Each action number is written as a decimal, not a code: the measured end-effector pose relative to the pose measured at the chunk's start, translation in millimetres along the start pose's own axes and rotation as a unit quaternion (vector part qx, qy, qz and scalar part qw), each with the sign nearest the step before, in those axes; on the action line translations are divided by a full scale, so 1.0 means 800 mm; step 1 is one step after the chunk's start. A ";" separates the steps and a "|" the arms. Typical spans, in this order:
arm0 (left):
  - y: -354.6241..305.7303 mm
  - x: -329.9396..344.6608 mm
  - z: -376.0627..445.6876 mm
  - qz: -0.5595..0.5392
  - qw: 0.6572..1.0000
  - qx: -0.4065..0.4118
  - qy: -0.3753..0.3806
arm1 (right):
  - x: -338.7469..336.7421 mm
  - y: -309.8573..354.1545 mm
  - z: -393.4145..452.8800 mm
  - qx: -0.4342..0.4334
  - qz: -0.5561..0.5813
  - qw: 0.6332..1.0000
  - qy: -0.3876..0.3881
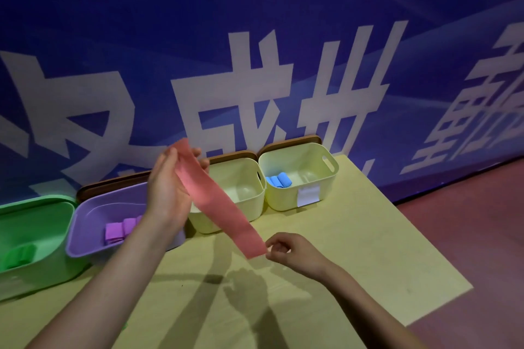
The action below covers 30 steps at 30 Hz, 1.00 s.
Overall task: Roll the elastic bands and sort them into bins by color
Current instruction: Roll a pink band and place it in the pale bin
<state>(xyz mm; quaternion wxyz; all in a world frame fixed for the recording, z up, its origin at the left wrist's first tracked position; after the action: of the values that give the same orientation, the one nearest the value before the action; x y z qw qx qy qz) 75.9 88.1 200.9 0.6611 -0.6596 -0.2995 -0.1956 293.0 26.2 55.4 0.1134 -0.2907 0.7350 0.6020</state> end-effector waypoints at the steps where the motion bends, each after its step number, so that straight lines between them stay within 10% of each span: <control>1: 0.007 0.007 -0.009 0.043 0.999 0.007 0.016 | -0.004 0.008 0.000 -0.003 0.003 1.000 -0.011; 13: 0.057 0.024 -0.073 0.326 0.938 0.061 0.099 | -0.036 0.147 -0.020 -0.213 0.144 0.949 -0.180; 30: 0.074 0.003 -0.093 0.203 0.967 -0.121 0.096 | -0.032 0.151 -0.015 -0.140 0.211 0.950 -0.181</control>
<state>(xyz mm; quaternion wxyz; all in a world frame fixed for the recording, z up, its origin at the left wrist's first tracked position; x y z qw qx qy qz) 127.0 18.4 161.5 0.6281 -0.7596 -0.0680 -0.1544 247.9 35.0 170.7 0.0729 -0.0283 0.6548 0.7517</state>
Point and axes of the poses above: each hand's wrist, its own z-axis towards the middle knuckle, its own x-axis out of the palm, y = z × x, the point moved 3 cm from there along z, towards the middle knuckle, and after that the axes turned 7 degrees about -z, right-handed, at the moved point
